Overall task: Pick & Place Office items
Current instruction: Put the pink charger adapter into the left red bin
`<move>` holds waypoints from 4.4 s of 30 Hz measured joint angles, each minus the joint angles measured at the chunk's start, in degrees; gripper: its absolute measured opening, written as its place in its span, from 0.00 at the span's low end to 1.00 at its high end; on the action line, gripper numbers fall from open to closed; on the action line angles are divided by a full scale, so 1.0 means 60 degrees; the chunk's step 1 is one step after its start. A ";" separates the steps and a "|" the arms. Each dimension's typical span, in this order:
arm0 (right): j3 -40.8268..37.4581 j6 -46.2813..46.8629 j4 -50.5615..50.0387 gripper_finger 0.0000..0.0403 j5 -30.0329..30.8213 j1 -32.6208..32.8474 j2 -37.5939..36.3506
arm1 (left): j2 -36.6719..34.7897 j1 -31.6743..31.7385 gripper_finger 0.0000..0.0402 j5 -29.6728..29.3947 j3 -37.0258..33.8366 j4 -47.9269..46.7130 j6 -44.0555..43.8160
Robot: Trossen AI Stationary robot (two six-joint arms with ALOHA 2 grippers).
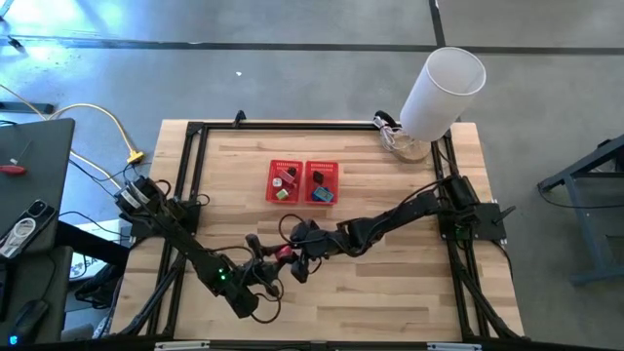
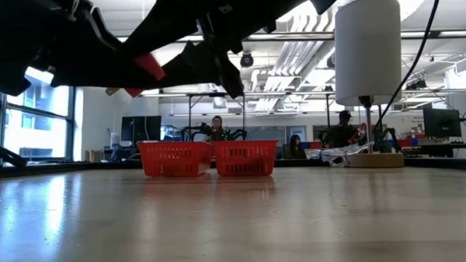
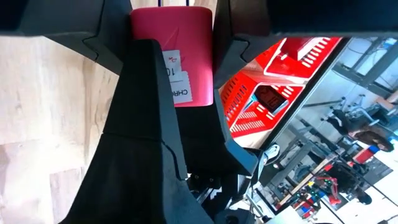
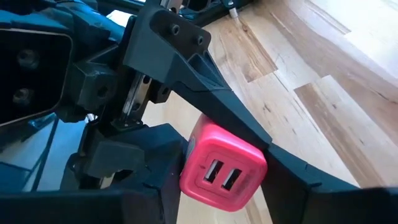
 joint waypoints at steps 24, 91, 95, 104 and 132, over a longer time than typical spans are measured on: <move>0.0062 -0.1316 -0.0880 0.39 0.0334 0.0182 -0.0040 | -0.0353 -0.0521 0.48 0.1230 0.0000 0.0545 -0.0580; 0.0011 -0.3164 -0.2579 0.35 0.2571 0.1806 -0.0918 | -0.2328 0.0361 0.87 0.5792 0.0007 -0.0044 -0.2301; 0.0011 -0.3178 -0.2578 0.35 0.2565 0.1819 -0.0918 | -0.2258 0.0703 0.87 0.5789 0.0007 -0.0025 -0.2298; 0.0011 -0.3181 -0.2578 0.35 0.2567 0.1807 -0.0918 | -0.1604 0.1130 0.87 0.5792 0.0000 -0.0040 -0.1722; 0.0015 -0.3189 -0.2610 0.35 0.2342 0.1636 -0.0918 | -0.1053 0.1814 0.87 0.6831 0.0000 0.0911 -0.1303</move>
